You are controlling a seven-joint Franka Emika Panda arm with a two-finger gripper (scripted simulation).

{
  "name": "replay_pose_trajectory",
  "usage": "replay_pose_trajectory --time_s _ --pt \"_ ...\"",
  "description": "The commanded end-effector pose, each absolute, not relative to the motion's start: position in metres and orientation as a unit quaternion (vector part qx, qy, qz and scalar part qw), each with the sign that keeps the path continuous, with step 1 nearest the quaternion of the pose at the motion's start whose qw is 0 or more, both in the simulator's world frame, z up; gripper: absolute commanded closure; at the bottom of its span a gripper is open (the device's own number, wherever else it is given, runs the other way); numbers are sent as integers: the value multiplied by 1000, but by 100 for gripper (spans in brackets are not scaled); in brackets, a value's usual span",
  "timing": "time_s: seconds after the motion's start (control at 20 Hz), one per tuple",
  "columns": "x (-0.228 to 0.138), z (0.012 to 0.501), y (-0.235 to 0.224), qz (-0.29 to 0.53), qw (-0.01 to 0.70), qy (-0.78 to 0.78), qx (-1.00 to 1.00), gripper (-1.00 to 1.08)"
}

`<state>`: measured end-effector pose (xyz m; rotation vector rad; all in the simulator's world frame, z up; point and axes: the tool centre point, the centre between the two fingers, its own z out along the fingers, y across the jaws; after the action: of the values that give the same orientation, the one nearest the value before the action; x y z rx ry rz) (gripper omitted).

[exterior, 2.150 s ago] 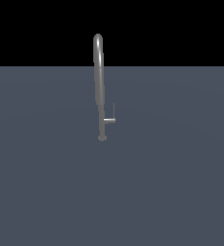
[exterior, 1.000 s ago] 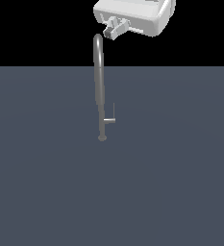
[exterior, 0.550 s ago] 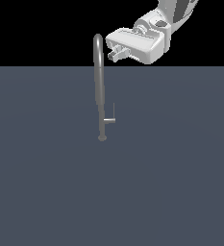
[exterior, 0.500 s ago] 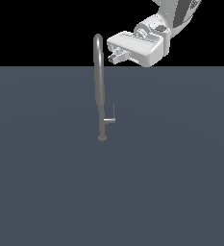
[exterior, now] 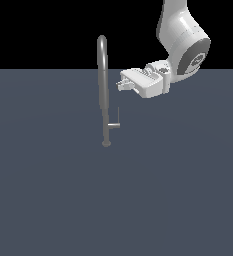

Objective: Turn on the faucet by rotating a designated handle.

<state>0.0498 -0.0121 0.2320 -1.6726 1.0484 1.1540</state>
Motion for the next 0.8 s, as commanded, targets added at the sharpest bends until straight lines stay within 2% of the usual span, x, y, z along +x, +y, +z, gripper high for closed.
replay_pose_trajectory --time_s 0.0,0.4,0.75 --pt "57 213 -12 475 432 433 -632 108" --pt "70 167 -10 507 468 469 -551 108" --pt "74 149 -7 518 481 481 -519 108"
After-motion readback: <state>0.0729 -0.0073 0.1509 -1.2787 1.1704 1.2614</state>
